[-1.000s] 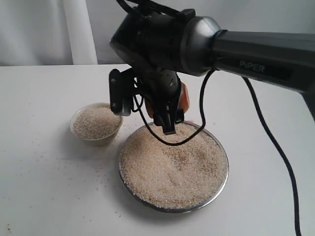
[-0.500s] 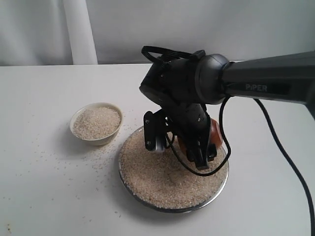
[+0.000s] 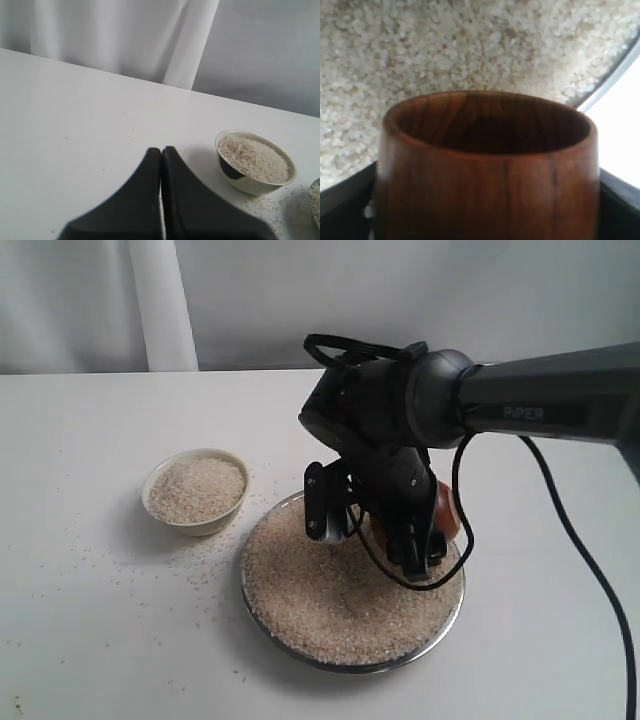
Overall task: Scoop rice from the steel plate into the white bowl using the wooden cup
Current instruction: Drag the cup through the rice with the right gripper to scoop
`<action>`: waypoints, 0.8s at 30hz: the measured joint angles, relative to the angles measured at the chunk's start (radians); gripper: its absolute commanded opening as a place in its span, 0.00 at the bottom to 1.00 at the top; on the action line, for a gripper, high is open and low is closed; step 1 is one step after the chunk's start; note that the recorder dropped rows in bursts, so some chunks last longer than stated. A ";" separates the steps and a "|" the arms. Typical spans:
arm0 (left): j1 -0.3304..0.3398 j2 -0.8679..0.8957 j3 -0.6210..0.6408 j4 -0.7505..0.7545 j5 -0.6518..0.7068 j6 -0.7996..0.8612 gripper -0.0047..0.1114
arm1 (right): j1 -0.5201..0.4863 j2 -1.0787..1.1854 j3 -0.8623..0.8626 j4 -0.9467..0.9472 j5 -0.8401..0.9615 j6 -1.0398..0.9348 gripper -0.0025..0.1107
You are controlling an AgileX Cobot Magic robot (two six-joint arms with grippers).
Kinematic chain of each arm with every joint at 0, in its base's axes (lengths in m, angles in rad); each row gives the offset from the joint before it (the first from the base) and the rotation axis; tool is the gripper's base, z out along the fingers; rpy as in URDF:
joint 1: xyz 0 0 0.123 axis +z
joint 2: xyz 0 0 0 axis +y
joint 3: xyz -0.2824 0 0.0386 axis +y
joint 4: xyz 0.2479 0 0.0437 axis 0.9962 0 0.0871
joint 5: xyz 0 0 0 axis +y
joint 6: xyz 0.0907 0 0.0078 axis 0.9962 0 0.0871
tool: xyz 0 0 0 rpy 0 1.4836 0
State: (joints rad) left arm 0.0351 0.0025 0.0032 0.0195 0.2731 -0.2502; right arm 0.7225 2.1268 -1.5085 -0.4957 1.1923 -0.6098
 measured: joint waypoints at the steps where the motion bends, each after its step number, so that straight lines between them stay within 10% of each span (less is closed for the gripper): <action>1: 0.000 0.000 0.000 0.000 0.000 0.000 0.04 | 0.000 0.013 0.000 -0.002 -0.004 0.000 0.02; 24: 0.000 0.000 0.000 0.000 0.000 0.000 0.04 | 0.006 0.092 -0.008 -0.034 -0.121 0.037 0.02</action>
State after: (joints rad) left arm 0.0351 0.0025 0.0032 0.0195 0.2731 -0.2502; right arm 0.7289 2.2191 -1.5168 -0.5295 1.0715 -0.5732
